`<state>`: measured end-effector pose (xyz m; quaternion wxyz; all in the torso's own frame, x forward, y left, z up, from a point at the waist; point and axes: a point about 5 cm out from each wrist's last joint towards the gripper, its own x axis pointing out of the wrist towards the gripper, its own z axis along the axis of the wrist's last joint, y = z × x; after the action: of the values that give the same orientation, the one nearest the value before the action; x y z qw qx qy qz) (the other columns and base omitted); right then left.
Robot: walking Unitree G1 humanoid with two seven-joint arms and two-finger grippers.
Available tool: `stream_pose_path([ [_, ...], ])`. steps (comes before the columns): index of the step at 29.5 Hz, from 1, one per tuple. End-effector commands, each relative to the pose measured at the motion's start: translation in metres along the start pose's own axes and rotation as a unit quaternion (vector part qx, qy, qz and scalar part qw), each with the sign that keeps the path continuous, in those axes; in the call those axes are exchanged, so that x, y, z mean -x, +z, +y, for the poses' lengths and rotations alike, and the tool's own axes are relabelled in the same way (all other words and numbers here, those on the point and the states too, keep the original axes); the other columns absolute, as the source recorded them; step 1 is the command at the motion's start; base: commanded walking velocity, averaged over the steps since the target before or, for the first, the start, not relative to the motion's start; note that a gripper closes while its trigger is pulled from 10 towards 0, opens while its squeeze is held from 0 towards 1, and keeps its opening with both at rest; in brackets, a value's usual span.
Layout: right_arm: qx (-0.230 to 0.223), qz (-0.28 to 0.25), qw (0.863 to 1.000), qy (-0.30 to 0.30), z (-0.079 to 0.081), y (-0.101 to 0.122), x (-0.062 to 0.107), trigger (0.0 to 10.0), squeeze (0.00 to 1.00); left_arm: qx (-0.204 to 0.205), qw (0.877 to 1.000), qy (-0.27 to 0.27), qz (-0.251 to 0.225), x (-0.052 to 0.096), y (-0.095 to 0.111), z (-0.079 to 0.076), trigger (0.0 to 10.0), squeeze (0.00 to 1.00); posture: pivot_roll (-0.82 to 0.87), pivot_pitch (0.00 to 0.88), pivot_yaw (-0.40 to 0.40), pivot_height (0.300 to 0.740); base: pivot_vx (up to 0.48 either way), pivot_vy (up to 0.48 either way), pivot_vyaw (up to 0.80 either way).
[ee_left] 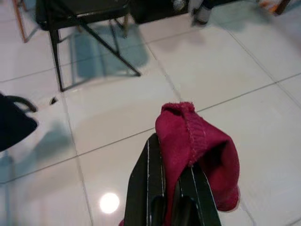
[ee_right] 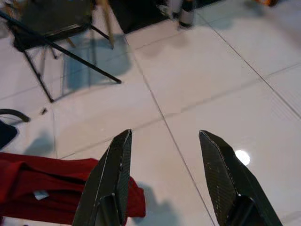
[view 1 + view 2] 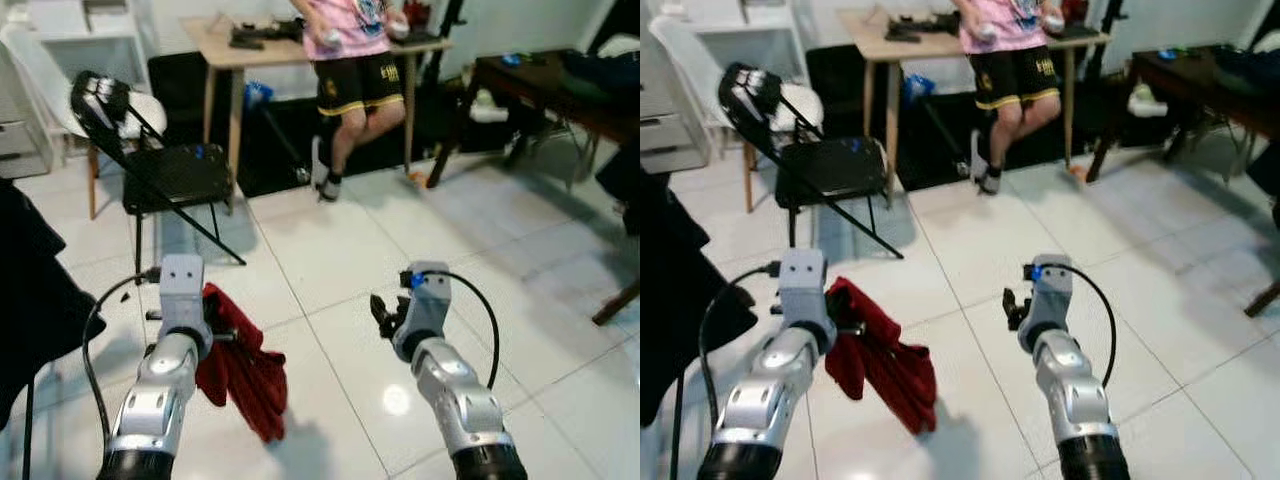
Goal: Hang hanger
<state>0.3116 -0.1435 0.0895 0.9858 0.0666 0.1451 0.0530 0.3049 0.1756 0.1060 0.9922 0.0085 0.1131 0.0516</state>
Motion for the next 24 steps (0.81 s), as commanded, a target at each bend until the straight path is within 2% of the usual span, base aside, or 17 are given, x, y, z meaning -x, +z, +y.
stream_pose_path([
  [1, -0.004, 0.002, 1.0, -0.007, -0.0042, -0.0012, 0.0004, 10.0, 0.0, 0.003, 1.0, -0.009, -0.003, -0.0004, 0.0007, -0.0048, 10.0, 0.0, -0.01, 0.1, -0.035, 0.74, 0.0, 0.0, -0.8],
  [5, -0.003, 0.003, 1.0, -0.005, -0.0033, -0.0019, -0.0004, 10.0, 0.0, -0.014, 1.0, -0.017, -0.022, -0.0006, 0.0043, -0.007, 10.0, 0.0, -0.01, 0.101, -0.032, 0.74, 0.0, 0.0, -0.8],
  [10, -0.001, 0.003, 1.0, -0.004, -0.0027, -0.0019, -0.0009, 10.0, 0.0, -0.007, 0.999, -0.035, -0.03, -0.0007, 0.0057, -0.0099, 10.0, 0.0, -0.01, 0.102, -0.028, 0.74, 0.0, 0.0, -0.8],
  [14, 0.001, 0.001, 1.0, -0.002, -0.0021, -0.0014, -0.0012, 10.0, 0.0, -0.018, 0.998, -0.044, -0.038, -0.0003, 0.0076, -0.0127, 10.0, 0.0, -0.01, 0.104, -0.029, 0.74, 0.0, 0.0, -0.8],
  [24, 0.004, -0.001, 1.0, 0.0, -0.0016, -0.0014, -0.0027, 10.0, 0.0, -0.016, 0.998, -0.039, -0.041, -0.0009, 0.0078, -0.0109, 10.0, 0.0, -0.01, 0.103, -0.027, 0.74, 0.0, 0.0, -0.8],
])
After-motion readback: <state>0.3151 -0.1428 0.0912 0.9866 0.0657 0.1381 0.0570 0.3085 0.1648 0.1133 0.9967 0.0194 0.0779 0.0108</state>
